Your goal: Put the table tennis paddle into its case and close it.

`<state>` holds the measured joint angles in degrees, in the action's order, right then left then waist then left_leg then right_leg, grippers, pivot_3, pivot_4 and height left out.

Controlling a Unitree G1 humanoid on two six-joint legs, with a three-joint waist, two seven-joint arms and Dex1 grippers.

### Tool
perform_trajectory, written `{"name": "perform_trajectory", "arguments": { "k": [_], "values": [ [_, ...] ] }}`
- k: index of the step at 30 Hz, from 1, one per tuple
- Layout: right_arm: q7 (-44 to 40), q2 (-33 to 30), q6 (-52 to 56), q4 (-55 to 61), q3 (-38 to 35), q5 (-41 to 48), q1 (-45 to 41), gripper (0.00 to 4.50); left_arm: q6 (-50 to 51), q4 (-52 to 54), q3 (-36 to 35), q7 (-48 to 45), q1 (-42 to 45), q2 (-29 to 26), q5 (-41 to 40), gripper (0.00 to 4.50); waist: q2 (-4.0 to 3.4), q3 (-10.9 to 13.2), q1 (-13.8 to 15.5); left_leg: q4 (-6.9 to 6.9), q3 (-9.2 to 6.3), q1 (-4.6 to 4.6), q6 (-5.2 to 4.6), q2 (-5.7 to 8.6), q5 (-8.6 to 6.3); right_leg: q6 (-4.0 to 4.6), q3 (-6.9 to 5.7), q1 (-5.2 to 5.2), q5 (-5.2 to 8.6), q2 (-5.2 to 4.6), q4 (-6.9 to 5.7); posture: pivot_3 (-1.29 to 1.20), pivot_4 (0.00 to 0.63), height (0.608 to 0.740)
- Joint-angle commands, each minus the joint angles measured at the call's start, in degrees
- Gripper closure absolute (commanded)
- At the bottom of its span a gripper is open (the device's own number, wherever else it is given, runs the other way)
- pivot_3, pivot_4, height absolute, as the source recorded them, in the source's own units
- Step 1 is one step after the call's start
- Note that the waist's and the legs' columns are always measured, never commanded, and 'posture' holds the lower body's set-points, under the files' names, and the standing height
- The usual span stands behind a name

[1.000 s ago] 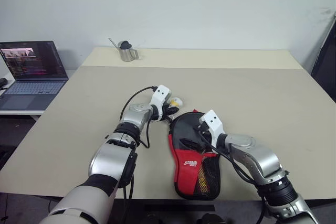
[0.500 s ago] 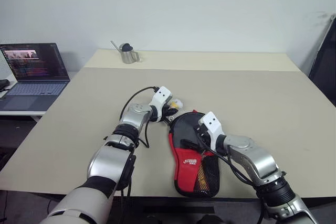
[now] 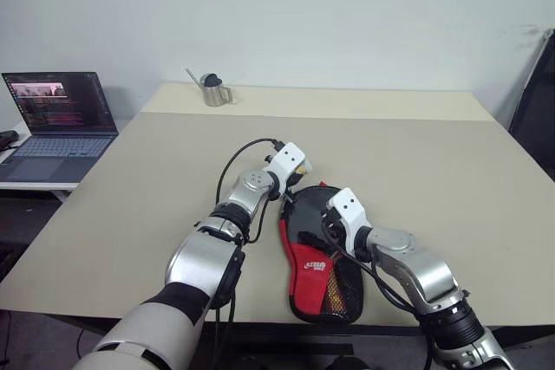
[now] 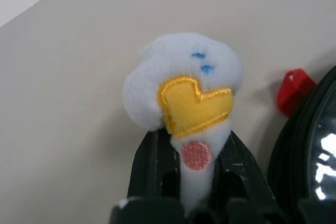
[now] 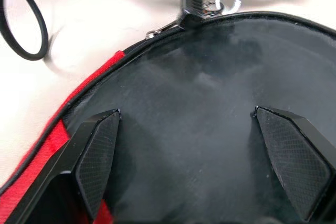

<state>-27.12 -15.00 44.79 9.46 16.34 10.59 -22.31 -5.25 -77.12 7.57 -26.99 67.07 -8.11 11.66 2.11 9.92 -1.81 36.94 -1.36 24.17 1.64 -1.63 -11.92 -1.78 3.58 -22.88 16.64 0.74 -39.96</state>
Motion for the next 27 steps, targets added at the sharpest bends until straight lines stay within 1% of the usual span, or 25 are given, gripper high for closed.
{"name": "perform_trajectory", "arguments": {
  "k": [1,8,14,19,27],
  "values": [
    [0.34,0.04,4.93,-1.40,1.48,0.09,3.29,0.00,-2.19,0.29,0.72,2.43,2.74,1.02,2.01,4.25,0.00,0.00,-0.01,0.00,-0.01,-0.02,0.00,0.00,0.00,0.00,-0.01,0.03,0.00,0.00,0.01,0.00,0.150,0.740],
    [1.75,1.32,7.63,1.95,1.47,0.38,5.54,0.00,-4.11,-0.46,2.65,7.44,5.48,2.99,6.41,4.25,0.00,0.00,-0.02,-0.03,-0.04,-0.39,0.00,0.01,-0.01,-0.03,-0.06,0.49,0.02,-0.01,0.15,0.00,0.150,0.740],
    [2.88,2.53,9.18,3.91,1.60,0.40,7.14,0.00,-5.15,-0.96,4.02,11.33,8.72,3.70,9.82,4.25,0.01,0.00,-0.02,-0.04,-0.05,-0.40,0.01,0.01,-0.01,-0.04,-0.06,0.51,0.02,0.00,0.17,0.00,0.150,0.740],
    [3.94,3.45,10.01,5.24,1.80,0.49,8.41,0.00,-6.52,-1.42,7.25,14.59,10.80,4.52,14.29,4.25,0.01,0.00,-0.03,-0.07,-0.04,-0.40,0.01,0.01,-0.01,-0.04,-0.06,0.52,0.03,-0.01,0.23,0.00,0.150,0.740],
    [5.32,4.34,11.40,7.67,1.60,0.61,10.75,0.00,-8.32,-1.75,9.83,17.38,14.11,9.44,18.01,4.25,0.01,0.00,0.06,-0.14,-0.05,-0.33,0.02,0.00,-0.02,-0.08,-0.09,0.55,0.01,-0.01,0.51,0.00,0.150,0.740]
  ]
}}
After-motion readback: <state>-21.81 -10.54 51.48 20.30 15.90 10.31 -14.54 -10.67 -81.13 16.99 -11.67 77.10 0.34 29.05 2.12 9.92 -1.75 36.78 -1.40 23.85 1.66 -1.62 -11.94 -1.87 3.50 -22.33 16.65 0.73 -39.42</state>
